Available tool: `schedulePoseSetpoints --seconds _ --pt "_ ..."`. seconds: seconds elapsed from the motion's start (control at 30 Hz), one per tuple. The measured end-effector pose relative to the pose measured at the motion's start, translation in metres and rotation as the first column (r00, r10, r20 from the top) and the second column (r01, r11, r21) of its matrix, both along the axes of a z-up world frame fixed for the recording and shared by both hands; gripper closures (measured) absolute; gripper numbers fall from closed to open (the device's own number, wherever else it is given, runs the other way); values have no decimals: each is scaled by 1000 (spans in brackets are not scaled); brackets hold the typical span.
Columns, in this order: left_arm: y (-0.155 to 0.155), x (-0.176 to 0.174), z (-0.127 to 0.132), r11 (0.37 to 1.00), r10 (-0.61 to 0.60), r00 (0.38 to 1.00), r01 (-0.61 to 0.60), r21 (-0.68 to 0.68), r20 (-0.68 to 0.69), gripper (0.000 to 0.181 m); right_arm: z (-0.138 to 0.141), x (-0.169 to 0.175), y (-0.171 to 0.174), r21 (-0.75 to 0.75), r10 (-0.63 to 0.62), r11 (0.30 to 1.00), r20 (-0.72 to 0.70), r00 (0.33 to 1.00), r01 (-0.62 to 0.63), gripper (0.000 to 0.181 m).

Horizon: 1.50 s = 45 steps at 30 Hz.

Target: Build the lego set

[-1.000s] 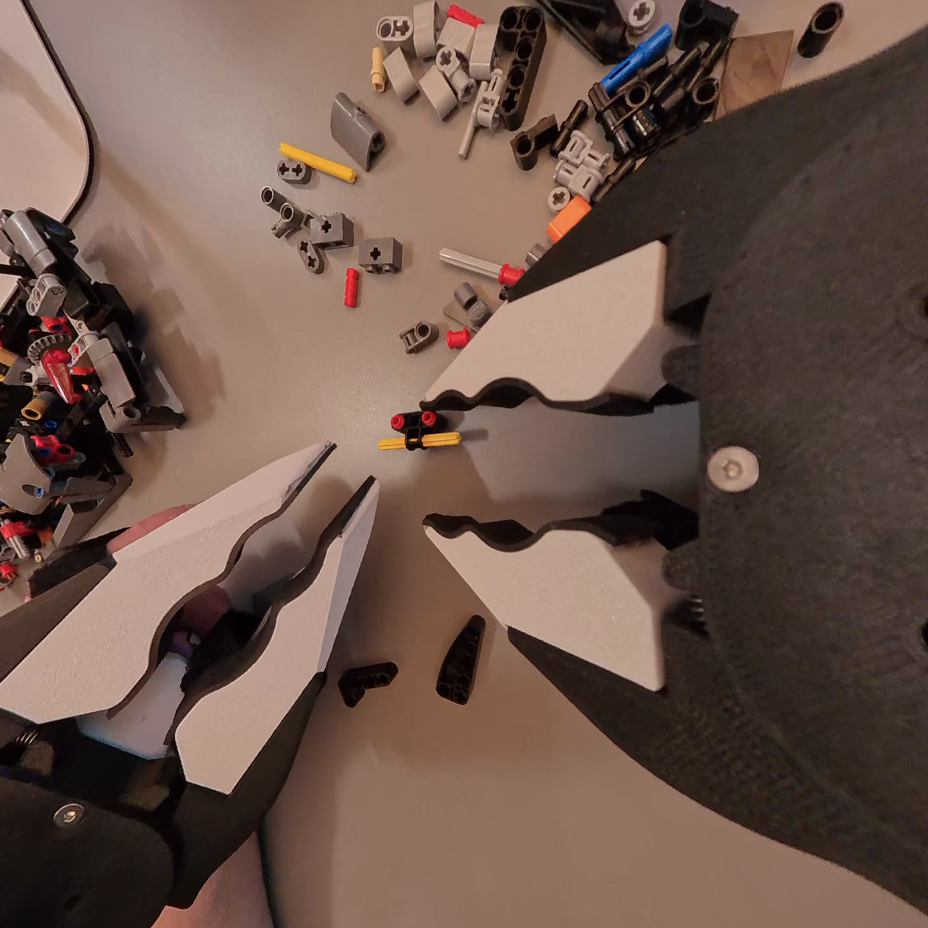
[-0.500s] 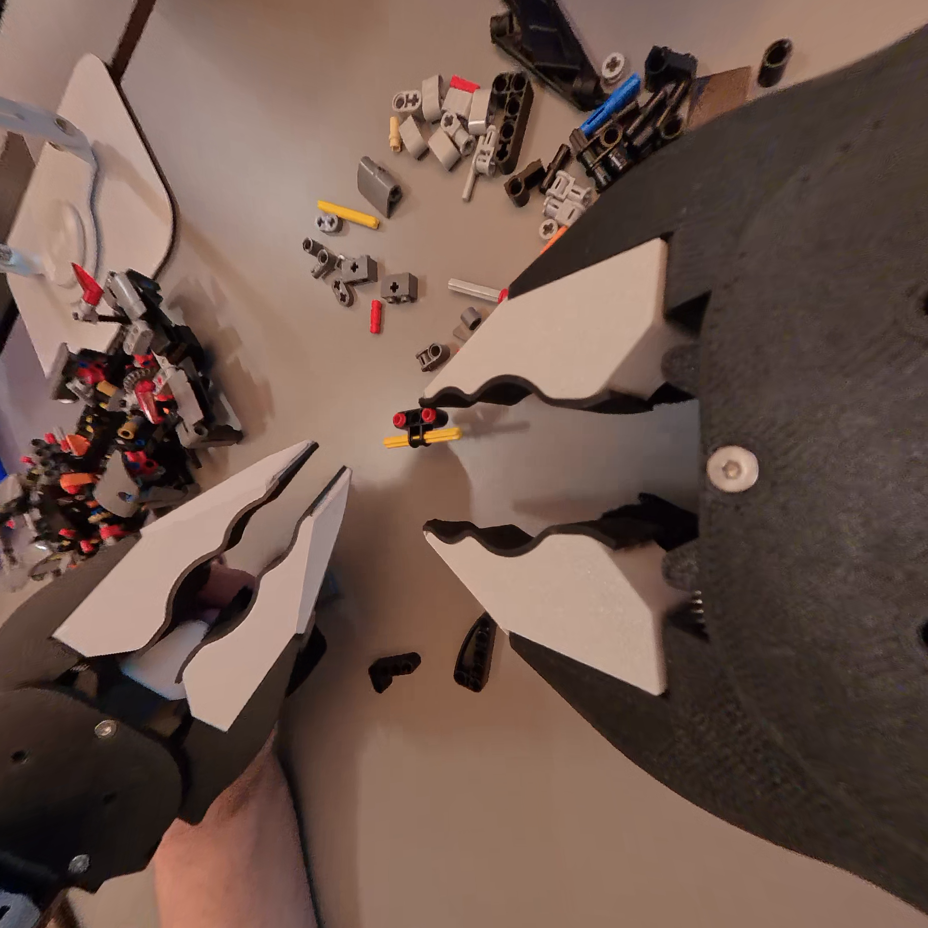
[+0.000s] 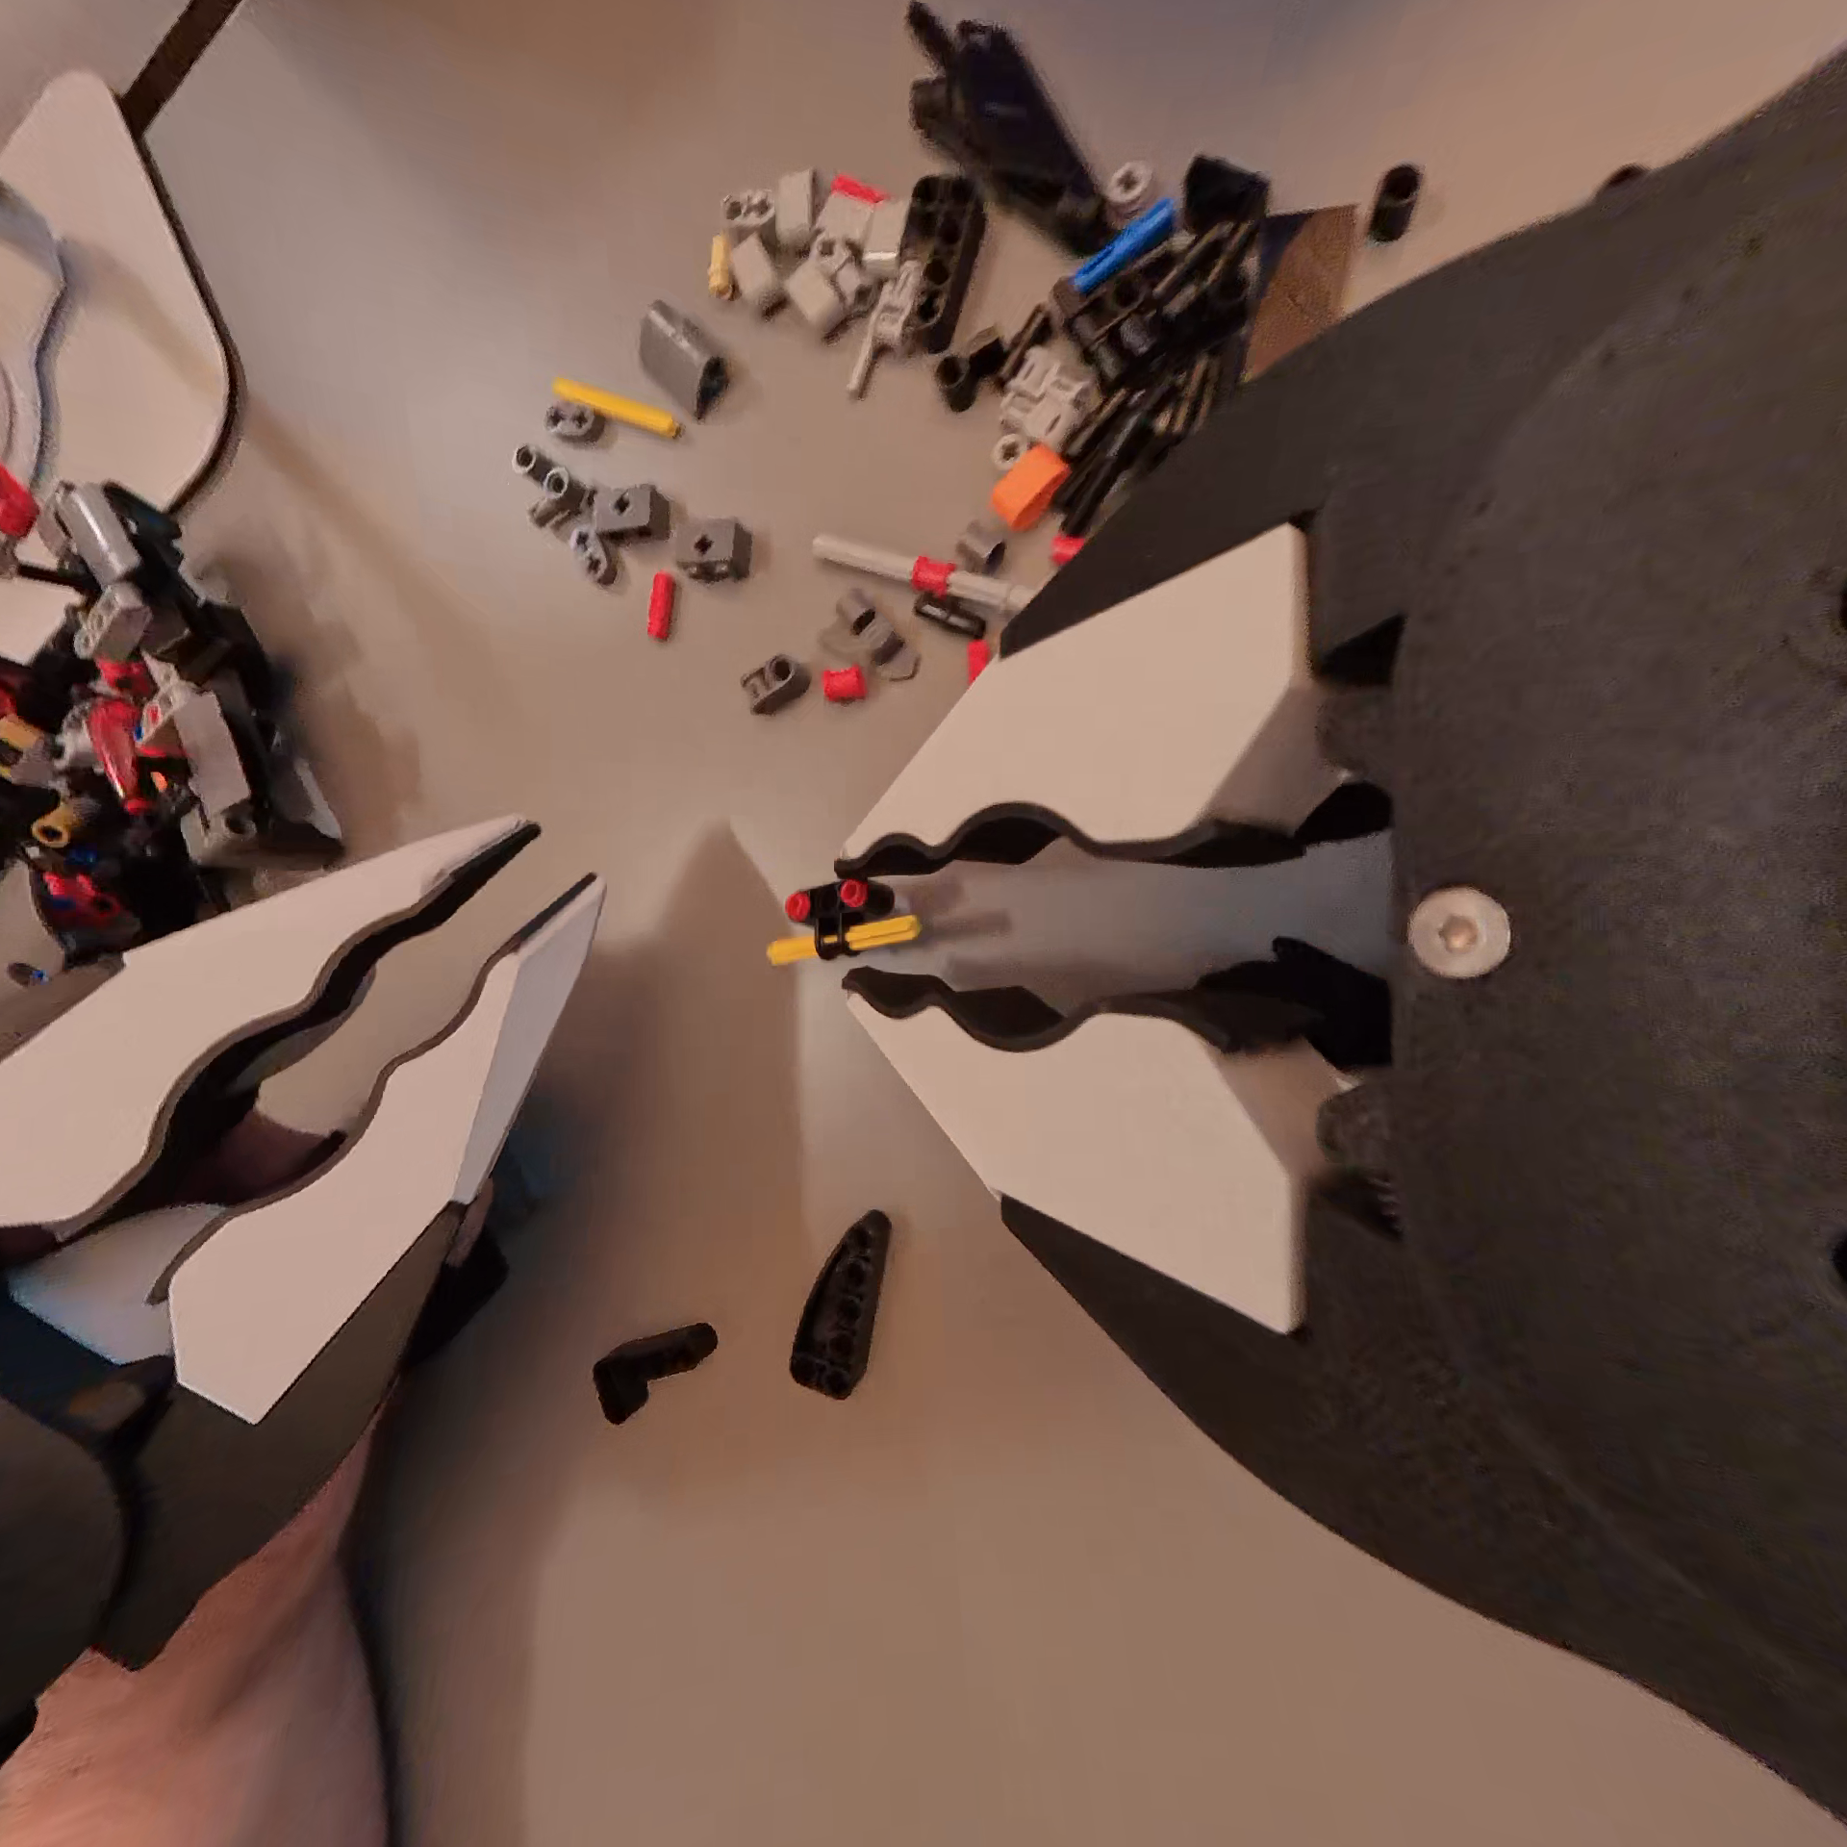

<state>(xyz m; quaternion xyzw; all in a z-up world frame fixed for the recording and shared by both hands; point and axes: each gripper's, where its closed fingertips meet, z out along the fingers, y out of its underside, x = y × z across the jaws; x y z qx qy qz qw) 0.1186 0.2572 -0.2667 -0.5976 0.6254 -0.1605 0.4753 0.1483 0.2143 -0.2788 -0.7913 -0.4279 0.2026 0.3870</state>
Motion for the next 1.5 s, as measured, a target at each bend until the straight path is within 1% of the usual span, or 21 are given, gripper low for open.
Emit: schedulePoseSetpoints --seconds 0.07,0.13,0.2,0.23,0.3,0.4,0.47,0.53,0.57,0.63,0.73,0.8,0.87,0.93,1.0,1.17,1.23,1.27,1.37,1.43,1.5 --pt "-6 0 1 999 -38 999 38 -25 7 166 -2 -9 0 -8 19 1000 2 1000 -19 170" --pt "-14 0 1 995 -93 996 92 -37 -4 163 -3 -13 2 -5 23 1000 5 1000 -23 172" --pt "-24 -2 -8 987 -138 989 133 -92 -50 155 -1 -17 2 -2 33 999 -13 999 -33 179" --pt "-25 -2 -11 987 -147 987 141 -79 -72 155 0 -19 2 2 38 999 -21 999 -38 179" --pt "-31 -5 -15 980 -184 978 175 -90 -100 155 -2 -19 1 -7 43 999 -10 999 -43 180" --pt "-42 -2 -11 966 -239 969 230 -118 -68 157 -5 -23 -5 -17 70 997 -13 997 -70 180" --pt "-44 2 -15 967 -243 964 234 -97 -104 158 -9 -25 -6 -14 85 996 10 996 -85 181" --pt "-53 4 -25 958 -283 946 270 -96 -158 165 -8 -29 -9 -7 111 994 2 994 -111 181" --pt "-56 5 -28 955 -292 941 278 -104 -172 164 -6 -31 -8 0 113 994 -6 994 -113 181" --pt "-56 6 -29 957 -287 940 273 -102 -183 165 -6 -31 -7 -14 116 993 -6 993 -117 181" --pt "-53 7 -25 961 -272 948 258 -99 -168 170 -5 -28 -7 -47 128 991 20 992 -127 171" --pt "-47 7 -21 970 -242 958 232 -76 -157 170 -1 -25 -1 -46 121 992 47 992 -118 171" --pt "-44 7 -22 972 -230 961 220 -79 -156 171 0 -27 -4 -84 173 982 53 983 -168 170" --pt "-43 6 -25 972 -227 962 213 -102 -152 172 -5 -28 -10 -141 225 967 81 971 -212 168" --pt "-41 5 -25 972 -222 964 208 -106 -148 172 -3 -26 -8 -130 234 967 96 968 -221 169" --pt "-40 2 -26 970 -221 966 203 -134 -138 168 -4 -27 -11 -151 231 964 79 970 -218 162" --pt "-39 1 -27 970 -220 965 201 -139 -142 162 -4 -27 -13 -159 230 963 61 971 -218 158" --pt "-38 0 -28 970 -218 965 198 -140 -144 159 -4 -26 -13 -154 226 965 63 972 -215 159" --pt "-37 0 -28 973 -214 965 196 -124 -151 163 -5 -27 -16 -144 236 963 52 970 -226 162" --pt "-43 3 -28 967 -242 958 224 -124 -152 164 -5 -26 -17 -147 229 964 47 972 -220 159" --pt "-43 5 -27 969 -241 958 227 -101 -155 158 -3 -27 -17 -137 232 964 21 973 -227 159"
